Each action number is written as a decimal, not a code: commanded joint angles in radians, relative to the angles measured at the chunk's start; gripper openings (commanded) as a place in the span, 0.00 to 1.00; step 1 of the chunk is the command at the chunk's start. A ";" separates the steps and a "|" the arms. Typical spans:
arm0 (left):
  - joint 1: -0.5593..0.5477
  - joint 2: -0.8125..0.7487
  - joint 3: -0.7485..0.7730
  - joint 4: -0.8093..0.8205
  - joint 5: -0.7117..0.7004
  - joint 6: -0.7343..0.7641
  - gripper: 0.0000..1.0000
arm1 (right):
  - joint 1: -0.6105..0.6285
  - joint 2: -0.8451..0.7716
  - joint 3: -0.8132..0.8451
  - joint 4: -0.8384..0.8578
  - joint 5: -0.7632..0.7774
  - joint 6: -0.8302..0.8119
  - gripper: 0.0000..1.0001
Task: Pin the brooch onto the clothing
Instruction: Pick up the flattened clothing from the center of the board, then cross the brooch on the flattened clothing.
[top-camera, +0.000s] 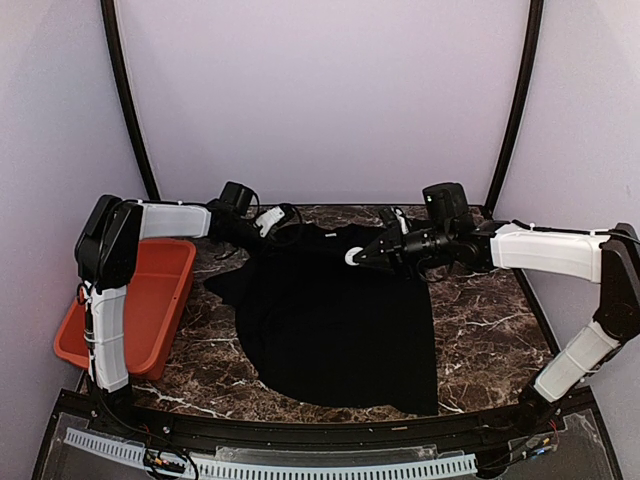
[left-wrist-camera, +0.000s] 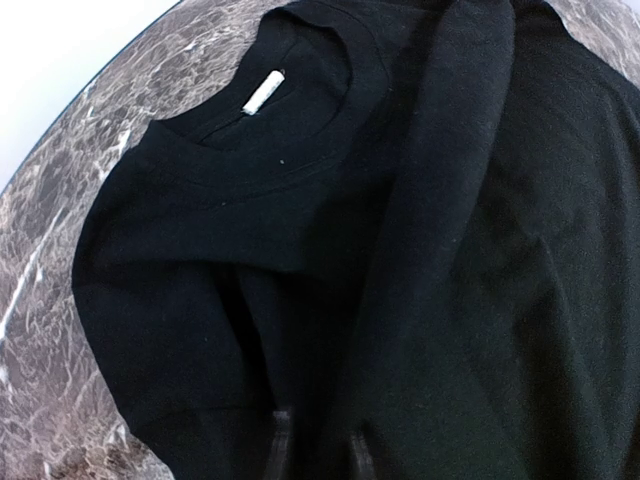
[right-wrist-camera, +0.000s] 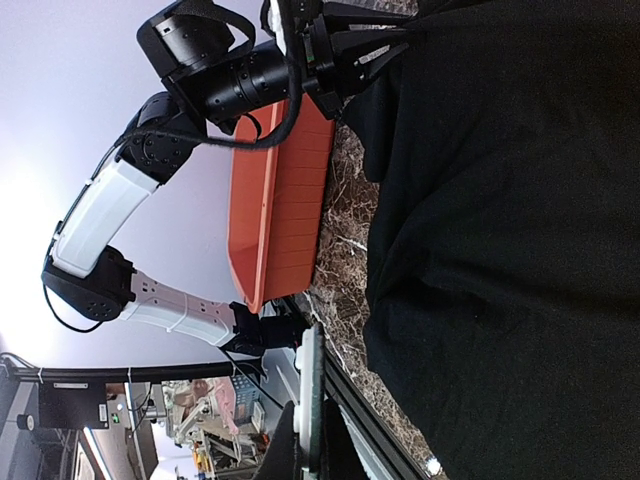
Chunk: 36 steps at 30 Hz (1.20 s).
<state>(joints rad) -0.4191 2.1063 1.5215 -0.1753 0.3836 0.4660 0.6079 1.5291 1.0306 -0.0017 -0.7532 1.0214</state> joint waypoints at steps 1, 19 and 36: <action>0.001 -0.002 0.017 -0.015 0.001 -0.005 0.10 | -0.003 0.000 0.022 0.005 0.011 -0.011 0.00; -0.203 -0.250 -0.178 0.043 -0.359 -0.152 0.01 | -0.007 0.356 0.177 0.142 -0.076 0.209 0.00; -0.321 -0.364 -0.260 0.011 -0.457 -0.267 0.01 | 0.000 0.529 0.254 0.231 -0.101 0.288 0.00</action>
<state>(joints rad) -0.7158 1.8103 1.2877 -0.1509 -0.0727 0.2138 0.6075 2.0308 1.2602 0.1829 -0.8417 1.2873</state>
